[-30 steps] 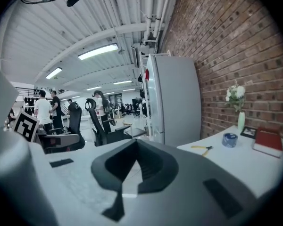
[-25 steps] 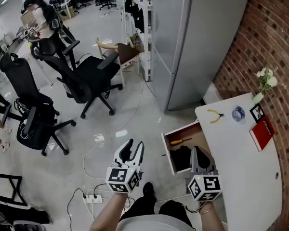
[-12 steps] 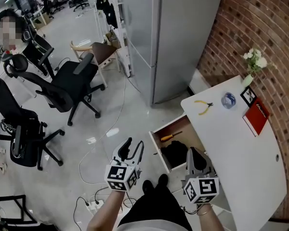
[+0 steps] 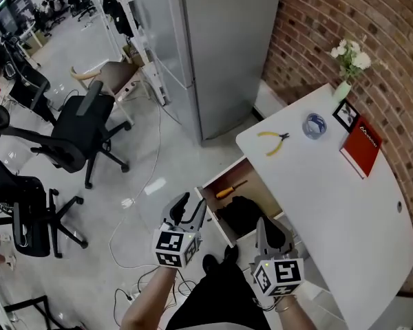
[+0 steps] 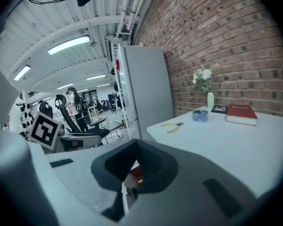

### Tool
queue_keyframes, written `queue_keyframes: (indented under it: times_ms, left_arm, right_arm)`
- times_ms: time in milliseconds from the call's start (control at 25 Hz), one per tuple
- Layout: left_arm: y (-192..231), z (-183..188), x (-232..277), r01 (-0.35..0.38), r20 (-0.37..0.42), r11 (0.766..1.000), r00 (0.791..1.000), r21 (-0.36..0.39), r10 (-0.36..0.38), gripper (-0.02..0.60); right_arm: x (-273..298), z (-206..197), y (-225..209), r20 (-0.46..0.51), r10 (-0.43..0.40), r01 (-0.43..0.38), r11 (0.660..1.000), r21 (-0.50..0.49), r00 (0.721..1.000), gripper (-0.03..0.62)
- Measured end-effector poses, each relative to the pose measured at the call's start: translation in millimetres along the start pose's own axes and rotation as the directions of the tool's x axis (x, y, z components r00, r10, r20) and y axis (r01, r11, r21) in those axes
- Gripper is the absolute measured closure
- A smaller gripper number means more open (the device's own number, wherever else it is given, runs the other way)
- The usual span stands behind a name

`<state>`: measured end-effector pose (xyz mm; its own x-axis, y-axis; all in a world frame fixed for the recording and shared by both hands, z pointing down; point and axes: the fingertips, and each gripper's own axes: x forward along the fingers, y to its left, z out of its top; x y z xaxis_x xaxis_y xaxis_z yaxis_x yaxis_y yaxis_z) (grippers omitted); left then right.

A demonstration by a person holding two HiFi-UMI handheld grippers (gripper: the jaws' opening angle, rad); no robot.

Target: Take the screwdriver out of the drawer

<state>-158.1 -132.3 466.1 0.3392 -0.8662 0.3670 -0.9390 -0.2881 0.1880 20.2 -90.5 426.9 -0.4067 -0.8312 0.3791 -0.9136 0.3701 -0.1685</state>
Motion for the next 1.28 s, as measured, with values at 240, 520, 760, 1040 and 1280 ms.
queue_keyframes:
  times_ms: [240,520,760,1040,1280]
  left_arm:
    - [-20.5,-31.3,43.3,0.074,-0.092,0.997,0.993,0.034,-0.071,0.407]
    - [-35.4,-61.2,82.5,0.141,-0.163,0.988,0.978,0.058,-0.130,0.397]
    - [-37.7,-88.4,113.8,0.186,-0.240,0.979,0.957,0.082,-0.162,0.397]
    - [-39.5,-127.6,151.9,0.227,-0.357,0.961,0.920,0.156,-0.159,0.397]
    - [-34.5,-161.3,177.3,0.271,-0.453,0.933,0.880,0.236,-0.142,0.396]
  right_arm:
    - [16.6,-30.5,-11.1,-0.041,0.004,-0.003,0.999,0.041,0.999,0.592]
    - [30.6,-57.2,-29.6,-0.066,-0.012,0.017,0.998,0.067,0.998,0.592]
    - [40.9,-81.1,-41.1,-0.099,-0.033,0.042,0.995,0.090,0.995,0.592]
    - [46.5,-110.1,-49.3,-0.147,-0.048,0.065,0.992,0.110,0.988,0.592]
    - [53.9,-127.3,-49.3,-0.164,-0.055,0.075,0.990,0.117,0.985,0.592]
